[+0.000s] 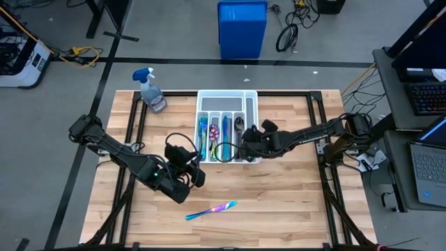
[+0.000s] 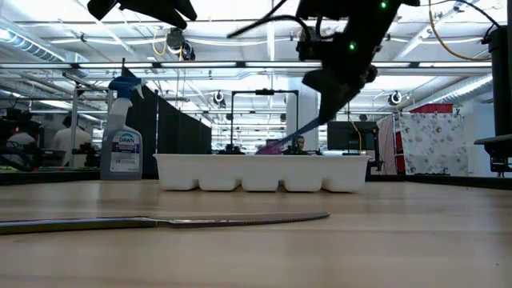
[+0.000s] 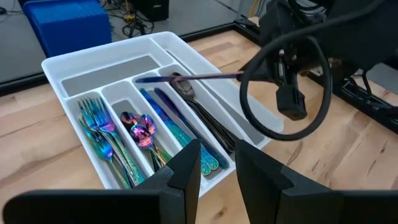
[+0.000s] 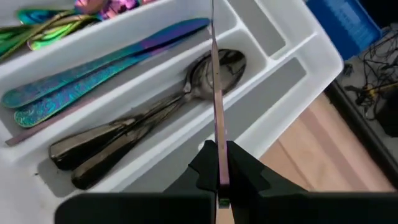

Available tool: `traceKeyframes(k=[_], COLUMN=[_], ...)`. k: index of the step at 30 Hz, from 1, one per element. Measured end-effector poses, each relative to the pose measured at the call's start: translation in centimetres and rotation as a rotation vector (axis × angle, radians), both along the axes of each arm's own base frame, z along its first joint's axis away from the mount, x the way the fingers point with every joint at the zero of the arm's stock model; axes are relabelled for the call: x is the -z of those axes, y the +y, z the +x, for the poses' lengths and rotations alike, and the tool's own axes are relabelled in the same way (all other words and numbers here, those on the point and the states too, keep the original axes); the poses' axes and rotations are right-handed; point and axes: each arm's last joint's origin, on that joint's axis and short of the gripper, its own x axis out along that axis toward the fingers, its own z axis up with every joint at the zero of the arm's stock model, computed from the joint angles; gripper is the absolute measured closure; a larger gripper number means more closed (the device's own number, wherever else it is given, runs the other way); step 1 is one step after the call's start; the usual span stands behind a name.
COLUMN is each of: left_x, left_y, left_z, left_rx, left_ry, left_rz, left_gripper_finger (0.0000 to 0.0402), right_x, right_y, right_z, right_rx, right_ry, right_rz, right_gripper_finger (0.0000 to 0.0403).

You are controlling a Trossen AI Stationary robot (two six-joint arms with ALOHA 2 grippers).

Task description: Sort silverware

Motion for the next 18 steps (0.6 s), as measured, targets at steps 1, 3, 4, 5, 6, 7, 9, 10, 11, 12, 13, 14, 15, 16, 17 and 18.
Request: traceKeyframes(k=[1, 3, 4, 5, 6, 7, 9, 10, 11, 12, 13, 14, 15, 16, 17, 18], left_x=[0.0, 0.0, 0.0, 0.0, 0.0, 0.0, 0.0, 0.0, 0.0, -0.1, -0.1, -0.1, -0.1, -0.1, -0.1, -0.1], left_y=[0.0, 0.0, 0.0, 0.0, 0.0, 0.0, 0.0, 0.0, 0.0, -0.1, -0.1, -0.1, -0.1, -0.1, -0.1, -0.1], left_z=[0.0, 0.0, 0.0, 0.0, 0.0, 0.0, 0.0, 0.0, 0.1, 0.1, 0.1, 0.2, 0.2, 0.2, 0.2, 0.2], left_rx=[0.000, 0.000, 0.000, 0.000, 0.000, 0.000, 0.000, 0.000, 0.000, 0.000, 0.000, 0.000, 0.000, 0.000, 0.000, 0.000], left_ry=[0.000, 0.000, 0.000, -0.001, -0.001, -0.002, -0.004, -0.006, -0.010, -0.014, -0.020, -0.026, -0.027, -0.027, -0.027, -0.027], left_rz=[0.000, 0.000, 0.000, -0.001, -0.001, -0.001, -0.002, -0.004, -0.006, -0.009, -0.012, -0.016, -0.016, -0.016, -0.016, -0.016], left_gripper_finger=[0.0317, 0.0317, 0.0317, 0.0317, 0.0317, 0.0317, 0.0317, 0.0317, 0.0317, 0.0317, 0.0317, 0.0317, 0.0317, 0.0317, 0.0317, 0.0317], right_x=[-0.3, -1.0, -1.3, -1.5, -1.8, -1.9, -2.0, -2.0, -2.0, -2.0, -2.0, -1.9, -1.9, -1.9, -1.9, -1.9], right_y=[0.0, 0.1, 0.1, 0.1, 0.0, -0.1, -0.3, -0.5, -0.6, -0.8, -1.0, -1.2, -1.3, -1.5, -1.6, -1.7], right_z=[0.1, 0.3, 0.4, 0.4, 0.5, 0.6, 0.6, 0.6, 0.6, 0.6, 0.5, 0.4, 0.4, 0.3, 0.3, 0.3], right_rx=[-0.005, -0.022, -0.030, -0.037, -0.042, -0.047, -0.052, -0.054, -0.053, -0.050, -0.046, -0.042, -0.038, -0.035, -0.036, -0.039], right_ry=[0.005, 0.010, 0.016, 0.023, 0.026, 0.024, 0.029, 0.037, 0.041, 0.043, 0.049, 0.059, 0.067, 0.071, 0.076, 0.077], right_rz=[-0.002, -0.002, 0.002, 0.011, 0.019, 0.030, 0.049, 0.057, 0.062, 0.064, 0.067, 0.075, 0.079, 0.079, 0.079, 0.077], right_gripper_finger=[0.0403, 0.0403, 0.0403, 0.0403, 0.0403, 0.0403, 0.0402, 0.0401, 0.0399, 0.0398, 0.0397, 0.0397, 0.0397, 0.0396, 0.0396, 0.0396])
